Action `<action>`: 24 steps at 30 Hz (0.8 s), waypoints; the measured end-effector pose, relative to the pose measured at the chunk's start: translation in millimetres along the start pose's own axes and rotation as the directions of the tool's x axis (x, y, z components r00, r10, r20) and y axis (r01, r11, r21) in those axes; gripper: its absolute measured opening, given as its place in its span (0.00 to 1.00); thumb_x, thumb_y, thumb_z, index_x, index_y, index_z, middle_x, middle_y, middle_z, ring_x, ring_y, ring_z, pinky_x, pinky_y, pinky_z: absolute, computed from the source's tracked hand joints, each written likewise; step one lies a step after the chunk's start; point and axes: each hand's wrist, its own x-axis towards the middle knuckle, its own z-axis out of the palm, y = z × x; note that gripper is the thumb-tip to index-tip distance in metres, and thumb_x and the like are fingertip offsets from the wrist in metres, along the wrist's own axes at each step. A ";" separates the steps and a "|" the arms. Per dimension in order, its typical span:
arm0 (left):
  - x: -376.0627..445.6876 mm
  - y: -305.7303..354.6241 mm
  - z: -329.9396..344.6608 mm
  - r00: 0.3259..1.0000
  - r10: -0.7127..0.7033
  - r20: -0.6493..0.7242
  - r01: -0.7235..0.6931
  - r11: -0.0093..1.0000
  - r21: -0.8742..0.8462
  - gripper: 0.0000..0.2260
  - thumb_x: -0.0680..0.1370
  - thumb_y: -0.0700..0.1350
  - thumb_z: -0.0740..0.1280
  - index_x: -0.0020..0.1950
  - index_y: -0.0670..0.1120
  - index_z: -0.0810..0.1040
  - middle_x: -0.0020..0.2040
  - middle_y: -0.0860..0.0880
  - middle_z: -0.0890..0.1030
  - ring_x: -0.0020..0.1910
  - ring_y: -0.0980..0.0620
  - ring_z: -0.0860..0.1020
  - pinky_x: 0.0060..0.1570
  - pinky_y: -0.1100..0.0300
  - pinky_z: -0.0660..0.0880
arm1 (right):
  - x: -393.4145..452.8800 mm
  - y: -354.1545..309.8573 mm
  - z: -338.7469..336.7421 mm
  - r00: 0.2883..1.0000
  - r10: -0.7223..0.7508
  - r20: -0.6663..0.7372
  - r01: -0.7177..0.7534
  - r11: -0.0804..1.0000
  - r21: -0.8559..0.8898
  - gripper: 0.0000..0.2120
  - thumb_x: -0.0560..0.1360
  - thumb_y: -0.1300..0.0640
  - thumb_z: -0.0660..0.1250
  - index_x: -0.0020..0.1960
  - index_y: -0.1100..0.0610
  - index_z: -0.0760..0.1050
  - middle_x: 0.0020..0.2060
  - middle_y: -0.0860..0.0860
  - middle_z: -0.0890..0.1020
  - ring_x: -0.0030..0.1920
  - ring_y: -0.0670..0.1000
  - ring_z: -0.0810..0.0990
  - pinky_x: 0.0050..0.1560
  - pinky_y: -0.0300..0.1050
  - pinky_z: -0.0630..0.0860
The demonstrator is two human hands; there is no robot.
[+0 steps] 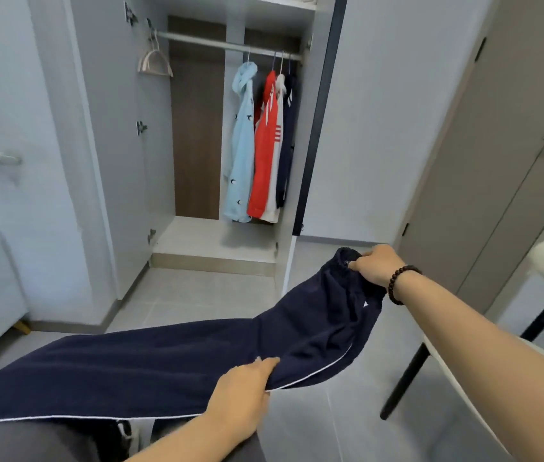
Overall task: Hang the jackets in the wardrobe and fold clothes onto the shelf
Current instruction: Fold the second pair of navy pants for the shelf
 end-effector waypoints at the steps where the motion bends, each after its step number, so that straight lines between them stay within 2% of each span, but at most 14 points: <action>1: 6.4 14.1 2.9 1.000 0.007 0.022 -0.007 0.999 -0.035 0.25 0.79 0.44 0.58 0.76 0.59 0.62 0.68 0.52 0.75 0.62 0.47 0.76 0.59 0.56 0.72 | -1.7 -3.7 -10.7 0.999 -0.016 -0.028 0.014 0.998 -0.058 0.09 0.73 0.59 0.67 0.35 0.59 0.71 0.30 0.53 0.70 0.31 0.52 0.67 0.31 0.42 0.61; 4: 15.6 38.3 0.3 0.986 0.054 0.155 -0.004 0.953 -0.304 0.28 0.78 0.53 0.65 0.77 0.56 0.62 0.69 0.51 0.75 0.66 0.50 0.74 0.62 0.59 0.72 | -11.8 -13.4 -33.0 0.995 -0.050 -0.081 0.034 0.982 -0.184 0.09 0.72 0.57 0.68 0.37 0.61 0.73 0.32 0.55 0.74 0.32 0.53 0.71 0.31 0.42 0.65; 7: 11.6 33.7 -14.0 0.930 0.144 0.339 0.055 0.856 -0.515 0.40 0.71 0.62 0.71 0.78 0.54 0.57 0.74 0.54 0.68 0.72 0.55 0.68 0.66 0.65 0.66 | -21.2 -19.7 -31.3 0.996 -0.057 -0.064 0.039 0.969 -0.245 0.13 0.73 0.56 0.68 0.34 0.61 0.70 0.32 0.55 0.73 0.31 0.53 0.70 0.30 0.42 0.63; 8: 9.6 27.7 -20.2 0.917 0.146 0.370 0.121 0.783 -0.610 0.40 0.71 0.62 0.72 0.78 0.54 0.59 0.74 0.53 0.69 0.71 0.55 0.69 0.68 0.64 0.66 | -23.7 -22.3 -26.6 0.997 -0.056 -0.047 0.042 0.966 -0.255 0.13 0.73 0.56 0.69 0.35 0.61 0.70 0.32 0.55 0.73 0.32 0.54 0.70 0.30 0.42 0.63; 10: 7.5 13.5 -36.7 0.922 0.060 0.382 0.296 0.526 -0.797 0.31 0.73 0.58 0.72 0.74 0.52 0.67 0.66 0.51 0.78 0.65 0.56 0.75 0.65 0.60 0.72 | -27.9 -29.7 -13.7 0.998 -0.056 0.012 0.057 0.960 -0.273 0.13 0.71 0.54 0.71 0.38 0.63 0.74 0.35 0.56 0.74 0.34 0.54 0.72 0.33 0.42 0.65; 11: 7.5 5.7 -44.6 0.929 0.003 0.370 0.338 0.399 -0.853 0.25 0.75 0.54 0.71 0.70 0.51 0.71 0.62 0.51 0.81 0.61 0.56 0.79 0.62 0.60 0.75 | -29.6 -35.1 -5.5 0.997 -0.060 0.049 0.071 0.959 -0.275 0.15 0.71 0.53 0.72 0.41 0.67 0.77 0.36 0.56 0.75 0.35 0.54 0.72 0.34 0.42 0.66; 12: 7.9 -3.6 -52.3 0.939 -0.059 0.339 0.339 0.335 -0.879 0.20 0.76 0.50 0.69 0.68 0.51 0.73 0.59 0.50 0.82 0.57 0.57 0.80 0.59 0.61 0.76 | -31.8 -42.2 3.1 0.994 -0.062 0.090 0.084 0.959 -0.270 0.19 0.70 0.53 0.73 0.45 0.70 0.78 0.36 0.56 0.75 0.36 0.54 0.72 0.35 0.43 0.67; 13: 8.1 -14.1 -60.2 0.947 -0.119 0.299 0.321 0.335 -0.886 0.17 0.77 0.47 0.68 0.66 0.50 0.74 0.58 0.50 0.82 0.55 0.57 0.81 0.58 0.60 0.77 | -34.9 -50.9 12.0 0.990 -0.066 0.127 0.097 0.960 -0.262 0.21 0.69 0.53 0.74 0.47 0.72 0.77 0.35 0.55 0.75 0.35 0.54 0.72 0.34 0.43 0.68; 16: 6.0 -49.0 -89.2 0.962 -0.237 0.135 0.232 0.444 -0.865 0.15 0.78 0.42 0.66 0.64 0.53 0.74 0.58 0.54 0.81 0.49 0.60 0.79 0.51 0.67 0.75 | -43.6 -84.2 34.0 0.977 -0.109 0.184 0.157 0.950 -0.270 0.14 0.67 0.54 0.75 0.36 0.64 0.76 0.25 0.52 0.77 0.25 0.51 0.76 0.23 0.35 0.69; 18: 3.1 -77.1 -108.1 0.956 -0.290 0.036 0.187 0.512 -0.838 0.13 0.79 0.42 0.64 0.62 0.54 0.74 0.57 0.56 0.81 0.50 0.62 0.79 0.48 0.71 0.73 | -48.3 -110.5 45.8 0.965 -0.150 0.215 0.208 0.937 -0.279 0.12 0.66 0.55 0.74 0.33 0.62 0.76 0.21 0.51 0.78 0.20 0.49 0.78 0.19 0.33 0.69; 21: -11.4 -131.2 -128.6 0.927 -0.356 -0.116 0.158 0.653 -0.741 0.13 0.79 0.41 0.64 0.61 0.54 0.75 0.56 0.59 0.80 0.56 0.63 0.77 0.49 0.74 0.71 | -55.5 -149.1 63.0 0.945 -0.174 0.276 0.265 0.902 -0.342 0.11 0.67 0.57 0.73 0.41 0.65 0.78 0.33 0.59 0.83 0.25 0.55 0.82 0.22 0.39 0.75; 24: -33.7 -188.1 -136.4 0.894 -0.396 -0.211 0.218 0.794 -0.568 0.13 0.80 0.44 0.63 0.64 0.54 0.77 0.59 0.58 0.79 0.56 0.63 0.74 0.51 0.77 0.65 | -64.4 -188.3 79.5 0.916 -0.179 0.360 0.340 0.822 -0.457 0.12 0.68 0.59 0.72 0.46 0.67 0.77 0.37 0.62 0.83 0.29 0.59 0.84 0.25 0.46 0.79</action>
